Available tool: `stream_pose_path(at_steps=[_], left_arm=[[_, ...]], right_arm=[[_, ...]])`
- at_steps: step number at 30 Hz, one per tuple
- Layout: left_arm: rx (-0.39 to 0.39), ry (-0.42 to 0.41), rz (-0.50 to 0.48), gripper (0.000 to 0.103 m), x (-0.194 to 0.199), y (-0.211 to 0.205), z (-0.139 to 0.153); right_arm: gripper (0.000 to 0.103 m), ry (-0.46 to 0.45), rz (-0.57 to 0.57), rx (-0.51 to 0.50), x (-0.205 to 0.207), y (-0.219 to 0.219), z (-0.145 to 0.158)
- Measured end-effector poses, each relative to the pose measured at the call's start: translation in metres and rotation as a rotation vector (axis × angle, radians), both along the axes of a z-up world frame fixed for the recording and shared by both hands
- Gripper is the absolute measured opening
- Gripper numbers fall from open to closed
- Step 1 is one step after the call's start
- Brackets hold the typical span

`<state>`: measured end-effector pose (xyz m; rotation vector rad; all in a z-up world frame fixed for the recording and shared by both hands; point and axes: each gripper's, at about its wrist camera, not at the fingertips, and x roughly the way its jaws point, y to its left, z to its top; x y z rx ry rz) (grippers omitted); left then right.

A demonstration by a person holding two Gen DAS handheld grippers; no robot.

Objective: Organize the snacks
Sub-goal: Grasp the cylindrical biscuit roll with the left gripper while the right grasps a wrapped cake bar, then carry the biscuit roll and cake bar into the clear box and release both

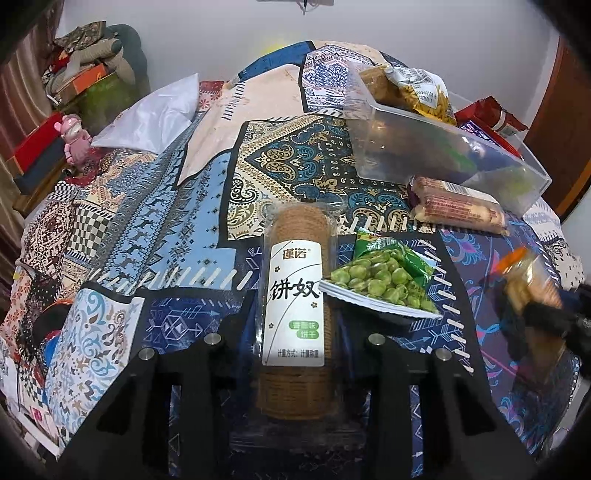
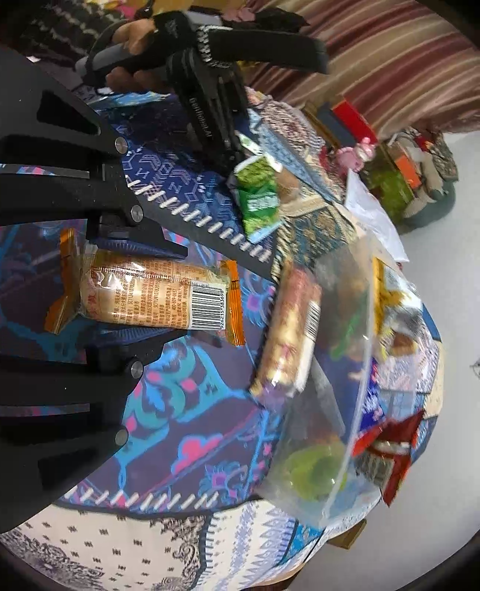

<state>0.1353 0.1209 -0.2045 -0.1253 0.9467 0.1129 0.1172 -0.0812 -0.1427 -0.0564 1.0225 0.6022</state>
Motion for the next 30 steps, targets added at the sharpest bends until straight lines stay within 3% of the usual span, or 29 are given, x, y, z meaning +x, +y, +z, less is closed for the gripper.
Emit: stream_pose_path(at_steps=[9, 14, 23, 30], left_arm=[[0.047, -0.076, 0.023, 0.038, -0.021, 0.006, 0.041], [0.023, -0.145, -0.004, 0.038, -0.025, -0.005, 0.078], [-0.041, -0.225, -0.1, 0.038, 0.011, -0.047, 0.125], [-0.085, -0.217, -0.155, 0.038, 0.051, -0.079, 0.131]], right_arm=[[0.031, -0.091, -0.078, 0.061, 0.002, -0.033, 0.042], [0.031, -0.138, -0.118, 0.078, 0.009, -0.049, 0.059], [0.031, -0.199, -0.181, 0.092, 0.037, -0.069, 0.083], [0.031, -0.196, -0.191, 0.085, 0.069, -0.076, 0.083]])
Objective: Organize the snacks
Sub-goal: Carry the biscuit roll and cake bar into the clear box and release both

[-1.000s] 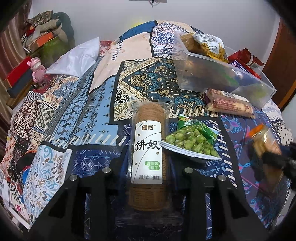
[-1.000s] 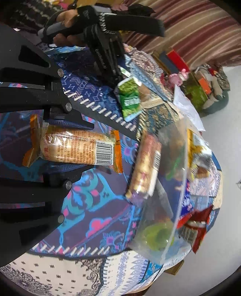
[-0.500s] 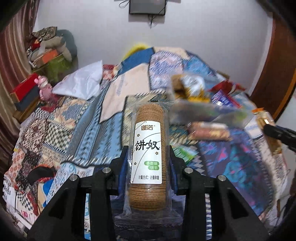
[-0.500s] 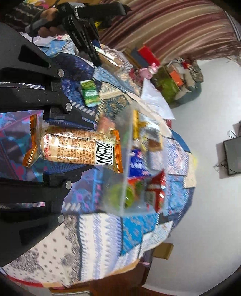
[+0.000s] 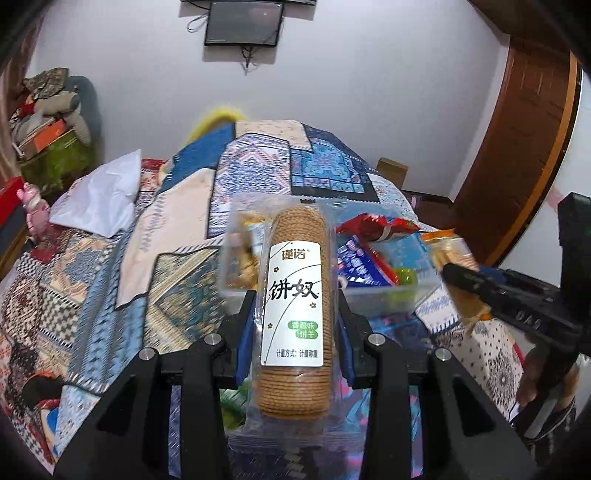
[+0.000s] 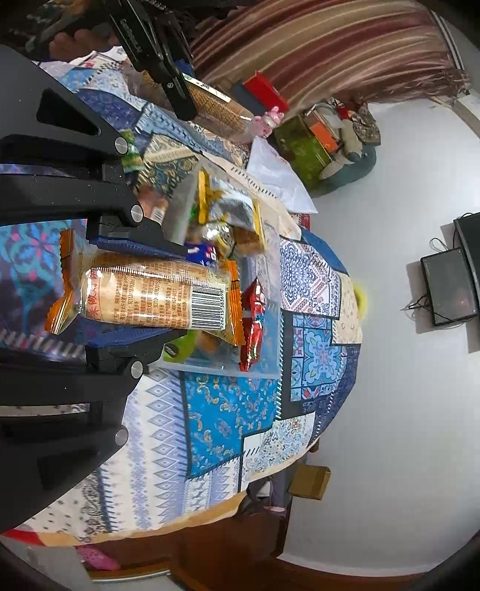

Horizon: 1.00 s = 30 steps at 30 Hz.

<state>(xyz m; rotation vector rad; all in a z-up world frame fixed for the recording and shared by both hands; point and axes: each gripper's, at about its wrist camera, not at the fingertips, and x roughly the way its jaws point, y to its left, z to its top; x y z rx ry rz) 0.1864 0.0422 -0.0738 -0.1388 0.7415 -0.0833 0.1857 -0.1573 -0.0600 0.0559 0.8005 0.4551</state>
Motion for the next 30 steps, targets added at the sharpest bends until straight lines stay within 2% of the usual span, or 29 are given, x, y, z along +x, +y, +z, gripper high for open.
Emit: stream_pose_path(at_steps=[3, 8, 17, 24, 28, 30], left_arm=[[0.013, 0.011, -0.015, 0.038, 0.022, -0.013, -0.003], [-0.011, 0.043, -0.035, 0.038, 0.058, -0.024, -0.011], [0.025, 0.093, -0.048, 0.038, 0.119, -0.042, -0.038], [0.041, 0.112, -0.056, 0.038, 0.142, -0.053, -0.055], [0.064, 0.084, -0.062, 0.04, 0.137, -0.057, -0.048], [0.049, 0.067, -0.07, 0.043, 0.131, -0.054, -0.039]], right_arm=[[0.031, 0.014, 0.001, -0.004, 0.017, 0.003, -0.007], [0.031, 0.032, -0.001, -0.012, 0.043, 0.007, -0.02], [0.03, 0.037, -0.015, -0.023, 0.084, 0.013, -0.034], [0.03, 0.069, 0.002, -0.039, 0.092, 0.014, -0.048], [0.031, 0.056, 0.014, -0.082, 0.085, 0.016, -0.047], [0.036, 0.049, 0.014, -0.096, 0.08, 0.015, -0.043]])
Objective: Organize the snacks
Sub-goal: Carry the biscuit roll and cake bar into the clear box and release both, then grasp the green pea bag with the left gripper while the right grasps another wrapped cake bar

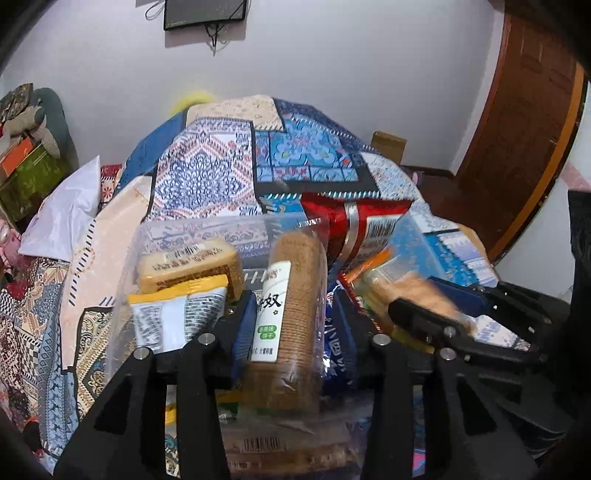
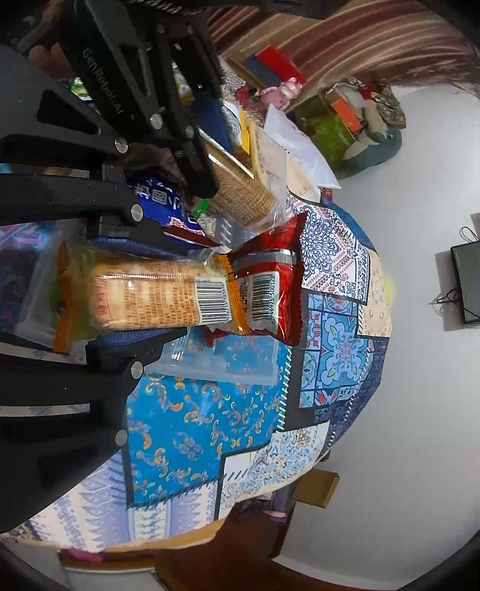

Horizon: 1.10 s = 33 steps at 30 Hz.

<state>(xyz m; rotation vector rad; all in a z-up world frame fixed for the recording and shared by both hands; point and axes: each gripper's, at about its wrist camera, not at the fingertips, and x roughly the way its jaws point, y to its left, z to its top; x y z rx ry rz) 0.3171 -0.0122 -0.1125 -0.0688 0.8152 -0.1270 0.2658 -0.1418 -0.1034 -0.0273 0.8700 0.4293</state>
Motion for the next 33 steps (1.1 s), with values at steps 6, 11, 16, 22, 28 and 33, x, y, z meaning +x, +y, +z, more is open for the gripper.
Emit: stream_pose_path(at_steps=[6, 11, 16, 22, 28, 33], left_arm=[[-0.024, -0.036, 0.011, 0.044, -0.031, 0.014, 0.029], [-0.016, -0.058, 0.046, 0.058, -0.066, 0.038, 0.041], [0.033, -0.018, 0.076, 0.062, -0.099, 0.063, 0.03], [0.072, 0.072, 0.122, 0.065, -0.122, 0.092, -0.01], [0.051, 0.152, 0.123, 0.065, -0.134, 0.106, -0.047], [0.037, 0.181, 0.104, 0.065, -0.14, 0.105, -0.067]], right_arm=[[0.048, -0.048, 0.009, 0.038, -0.026, -0.009, 0.024], [0.05, -0.056, 0.053, 0.081, -0.052, -0.01, 0.039], [0.06, -0.042, 0.108, 0.086, -0.073, 0.002, 0.033], [0.06, 0.035, 0.177, 0.039, -0.075, 0.029, 0.0], [0.06, 0.111, 0.208, 0.024, -0.062, 0.05, -0.029], [0.06, 0.159, 0.244, 0.006, -0.062, 0.065, -0.047]])
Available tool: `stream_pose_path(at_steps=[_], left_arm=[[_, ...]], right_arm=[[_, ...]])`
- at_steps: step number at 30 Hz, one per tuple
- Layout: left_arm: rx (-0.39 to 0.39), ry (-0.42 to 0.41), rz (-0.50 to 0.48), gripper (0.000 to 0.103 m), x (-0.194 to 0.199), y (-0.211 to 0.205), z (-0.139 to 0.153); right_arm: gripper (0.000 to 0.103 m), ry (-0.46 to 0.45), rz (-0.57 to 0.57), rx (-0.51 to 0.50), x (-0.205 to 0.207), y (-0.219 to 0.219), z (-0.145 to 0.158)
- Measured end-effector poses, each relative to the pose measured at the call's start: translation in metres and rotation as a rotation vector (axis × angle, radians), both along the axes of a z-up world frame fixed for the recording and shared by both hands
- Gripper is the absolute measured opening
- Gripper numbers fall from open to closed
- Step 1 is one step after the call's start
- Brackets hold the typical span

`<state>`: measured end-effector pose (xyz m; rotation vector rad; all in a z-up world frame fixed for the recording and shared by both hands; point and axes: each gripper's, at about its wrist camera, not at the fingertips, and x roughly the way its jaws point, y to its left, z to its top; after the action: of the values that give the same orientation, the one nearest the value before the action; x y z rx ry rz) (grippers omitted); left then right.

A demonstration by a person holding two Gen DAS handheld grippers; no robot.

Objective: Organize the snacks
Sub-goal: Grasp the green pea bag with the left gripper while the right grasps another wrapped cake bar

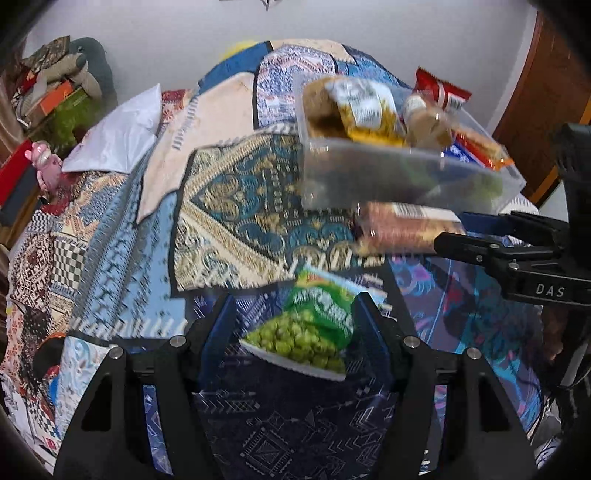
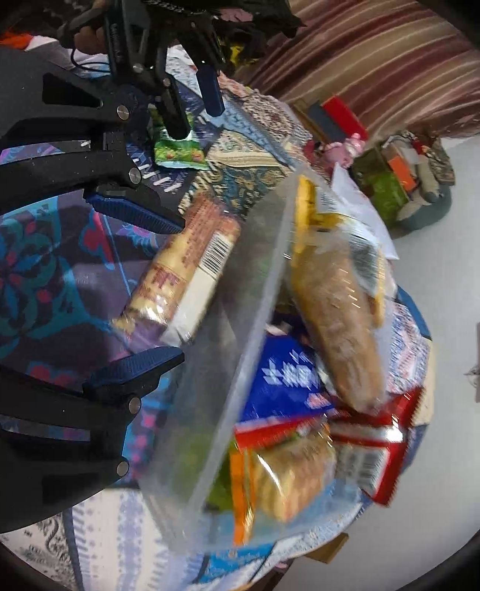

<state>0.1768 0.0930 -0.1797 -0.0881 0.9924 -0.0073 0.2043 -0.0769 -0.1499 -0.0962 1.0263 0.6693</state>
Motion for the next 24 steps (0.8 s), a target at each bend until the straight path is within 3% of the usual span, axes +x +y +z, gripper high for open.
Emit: stream_pose_path(at_steps=[6, 12, 15, 18, 24], left_arm=[[-0.039, -0.015, 0.005, 0.065, -0.009, -0.001, -0.004], [-0.058, -0.01, -0.016, 0.065, -0.016, -0.008, -0.006], [-0.082, 0.003, -0.059, 0.065, -0.022, -0.015, -0.008], [-0.033, -0.011, -0.077, 0.065, -0.027, -0.024, -0.009], [-0.05, -0.036, -0.028, 0.065, -0.02, -0.016, -0.006]], right_arm=[[0.053, 0.005, 0.091, -0.001, -0.027, 0.005, 0.003], [0.052, 0.014, 0.178, 0.0, -0.053, 0.008, 0.011], [0.052, -0.032, 0.161, 0.008, -0.052, 0.007, 0.019], [0.052, -0.072, 0.147, -0.005, -0.044, 0.013, 0.023], [0.052, -0.033, 0.171, -0.048, -0.02, 0.035, 0.002]])
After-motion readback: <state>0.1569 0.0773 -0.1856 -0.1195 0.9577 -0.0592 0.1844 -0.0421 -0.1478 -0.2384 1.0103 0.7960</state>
